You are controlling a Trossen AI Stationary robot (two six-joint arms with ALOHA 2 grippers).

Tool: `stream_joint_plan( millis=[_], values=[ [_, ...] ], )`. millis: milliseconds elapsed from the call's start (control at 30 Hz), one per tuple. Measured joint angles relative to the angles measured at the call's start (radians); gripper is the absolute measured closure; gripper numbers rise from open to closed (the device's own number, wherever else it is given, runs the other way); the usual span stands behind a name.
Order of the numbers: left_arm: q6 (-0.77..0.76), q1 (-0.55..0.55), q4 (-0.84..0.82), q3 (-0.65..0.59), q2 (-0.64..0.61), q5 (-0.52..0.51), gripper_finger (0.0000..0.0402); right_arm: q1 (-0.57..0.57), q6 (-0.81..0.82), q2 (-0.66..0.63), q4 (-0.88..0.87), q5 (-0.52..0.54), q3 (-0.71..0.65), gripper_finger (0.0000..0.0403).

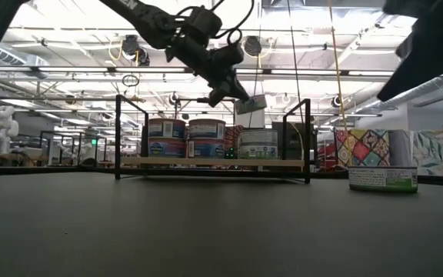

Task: Stack canned seafood by type on shelf
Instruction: Stack the green tuna can on top of the green tuna can on the shelf

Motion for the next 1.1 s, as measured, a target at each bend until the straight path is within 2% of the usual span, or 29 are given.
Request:
stream_joint_plan(
  millis=[167, 367, 500, 800, 1100],
  values=[
    [0.009, 0.037, -0.045, 0.124, 0.079, 0.053, 0.0402, -0.098, -0.154, -0.002, 0.003, -0.043, 0.000, 0.0403],
    [0.021, 0.042, -0.217, 0.280, 0.174, 0.051, 0.0402, -0.159, -0.263, -0.017, 0.019, -0.056, -0.031, 0.0403],
    [-0.002, 0.046, -0.248, 0.292, 0.187, 0.052, 0.0402, -0.200, -0.324, -0.097, 0.053, -0.078, -0.092, 0.0403],
    [-0.011, 0.058, -0.307, 0.292, 0.188, 0.056, 0.0402, -0.284, -0.498, -0.373, 0.191, -0.132, -0.176, 0.0403],
    [-0.037, 0.060, -0.314, 0.292, 0.221, 0.058, 0.0401, -0.284, -0.557, -0.417, 0.205, -0.133, -0.180, 0.0403]
  ],
)
